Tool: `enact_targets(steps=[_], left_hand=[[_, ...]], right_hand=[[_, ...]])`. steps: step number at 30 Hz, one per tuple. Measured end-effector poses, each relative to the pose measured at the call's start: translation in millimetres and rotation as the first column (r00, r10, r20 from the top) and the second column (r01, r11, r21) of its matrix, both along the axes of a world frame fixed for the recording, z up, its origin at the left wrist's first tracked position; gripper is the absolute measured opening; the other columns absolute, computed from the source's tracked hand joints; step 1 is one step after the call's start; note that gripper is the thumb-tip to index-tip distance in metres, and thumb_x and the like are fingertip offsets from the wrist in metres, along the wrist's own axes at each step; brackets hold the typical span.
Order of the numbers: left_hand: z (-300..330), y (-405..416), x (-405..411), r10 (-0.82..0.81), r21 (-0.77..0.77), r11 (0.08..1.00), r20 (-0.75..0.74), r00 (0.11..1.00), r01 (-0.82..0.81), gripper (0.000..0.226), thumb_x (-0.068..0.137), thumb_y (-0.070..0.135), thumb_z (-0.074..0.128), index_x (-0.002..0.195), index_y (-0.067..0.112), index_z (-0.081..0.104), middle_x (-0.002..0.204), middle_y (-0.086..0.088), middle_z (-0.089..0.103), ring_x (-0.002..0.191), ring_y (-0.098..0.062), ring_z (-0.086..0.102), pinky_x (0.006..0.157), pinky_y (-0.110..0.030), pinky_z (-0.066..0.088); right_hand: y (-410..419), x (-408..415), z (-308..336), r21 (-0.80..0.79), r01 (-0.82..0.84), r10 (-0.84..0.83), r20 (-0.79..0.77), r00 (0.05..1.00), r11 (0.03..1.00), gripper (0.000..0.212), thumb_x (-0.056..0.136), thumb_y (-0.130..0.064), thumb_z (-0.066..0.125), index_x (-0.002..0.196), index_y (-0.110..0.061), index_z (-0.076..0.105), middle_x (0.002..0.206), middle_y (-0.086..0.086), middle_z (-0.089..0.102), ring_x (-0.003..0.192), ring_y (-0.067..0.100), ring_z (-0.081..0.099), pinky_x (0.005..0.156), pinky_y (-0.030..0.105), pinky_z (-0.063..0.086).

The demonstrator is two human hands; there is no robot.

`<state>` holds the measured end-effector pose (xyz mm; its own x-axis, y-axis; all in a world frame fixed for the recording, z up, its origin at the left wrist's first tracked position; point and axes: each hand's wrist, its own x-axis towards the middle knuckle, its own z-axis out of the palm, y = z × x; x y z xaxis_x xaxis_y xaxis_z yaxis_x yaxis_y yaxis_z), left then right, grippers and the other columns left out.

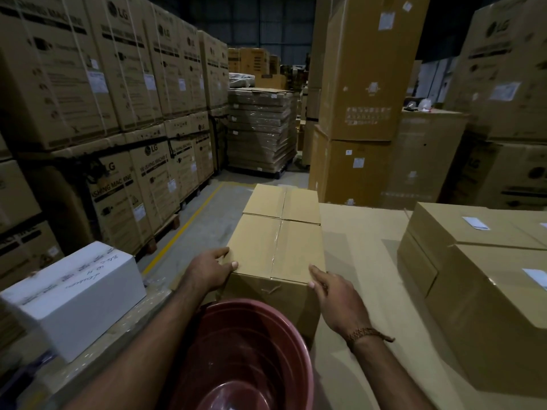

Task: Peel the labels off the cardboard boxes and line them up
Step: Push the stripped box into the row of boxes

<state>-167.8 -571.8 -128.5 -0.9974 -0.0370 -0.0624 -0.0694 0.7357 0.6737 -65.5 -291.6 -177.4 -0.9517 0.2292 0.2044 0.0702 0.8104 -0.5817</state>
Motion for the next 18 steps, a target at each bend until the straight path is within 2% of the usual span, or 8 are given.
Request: enact_targets(steps=[5, 9, 12, 14, 18], left_hand=[[-0.3, 2.4, 4.1, 0.015, 0.004, 1.0, 0.003, 1.0, -0.015, 0.06, 0.096, 0.041, 0.073, 0.152, 0.031, 0.053, 0.149, -0.009, 0.058, 0.133, -0.027, 0.056, 0.105, -0.04, 0.05], [-0.4, 2.3, 10.3, 0.036, -0.008, 0.999, -0.004, 0.999, -0.036, 0.059, 0.097, 0.044, 0.071, 0.152, 0.03, 0.053, 0.149, -0.009, 0.059, 0.132, -0.028, 0.057, 0.104, -0.041, 0.051], [3.5, 8.0, 21.8, 0.097, -0.092, 0.99, -0.123, 0.988, -0.108, 0.056, 0.098, 0.046, 0.068, 0.149, 0.025, 0.056, 0.143, -0.007, 0.063, 0.127, -0.029, 0.06, 0.1, -0.042, 0.053], [12.0, 18.4, 34.4, 0.12, -0.102, 0.984, -0.238, 0.964, -0.148, 0.051, 0.098, 0.048, 0.067, 0.145, 0.029, 0.058, 0.139, -0.005, 0.066, 0.123, -0.029, 0.063, 0.096, -0.044, 0.054], [36.4, 57.2, 63.9, 0.053, -0.081, 0.993, -0.388, 0.92, -0.091, 0.047, 0.096, 0.054, 0.066, 0.139, 0.04, 0.059, 0.131, 0.001, 0.069, 0.107, -0.025, 0.069, 0.09, -0.049, 0.058]], right_hand=[[1.4, 3.9, 4.1, -0.041, -0.013, 0.013, 0.001, 1.0, 0.999, 0.05, 0.109, -0.041, 0.055, 0.159, -0.032, 0.049, 0.147, 0.0, 0.063, 0.131, 0.02, 0.059, 0.109, 0.038, 0.051], [1.2, 9.7, 10.0, -0.073, -0.01, 0.01, 0.007, 1.0, 0.997, 0.056, 0.108, -0.04, 0.058, 0.161, -0.023, 0.045, 0.15, 0.004, 0.06, 0.136, 0.023, 0.054, 0.111, 0.037, 0.047], [3.5, 16.1, 13.3, -0.1, 0.023, -0.023, 0.007, 1.0, 0.995, 0.062, 0.108, -0.045, 0.057, 0.163, -0.023, 0.039, 0.155, 0.005, 0.056, 0.139, 0.025, 0.053, 0.113, 0.04, 0.046], [8.4, 20.6, 15.5, -0.143, 0.059, -0.059, 0.002, 0.998, 0.988, 0.066, 0.107, -0.049, 0.056, 0.165, -0.026, 0.036, 0.16, 0.002, 0.051, 0.135, 0.024, 0.058, 0.114, 0.043, 0.048], [20.3, 43.7, 27.1, -0.182, 0.096, -0.102, -0.02, 0.995, 0.979, 0.062, 0.106, -0.049, 0.058, 0.162, -0.028, 0.041, 0.158, 0.0, 0.053, 0.123, 0.019, 0.064, 0.109, 0.045, 0.054]])
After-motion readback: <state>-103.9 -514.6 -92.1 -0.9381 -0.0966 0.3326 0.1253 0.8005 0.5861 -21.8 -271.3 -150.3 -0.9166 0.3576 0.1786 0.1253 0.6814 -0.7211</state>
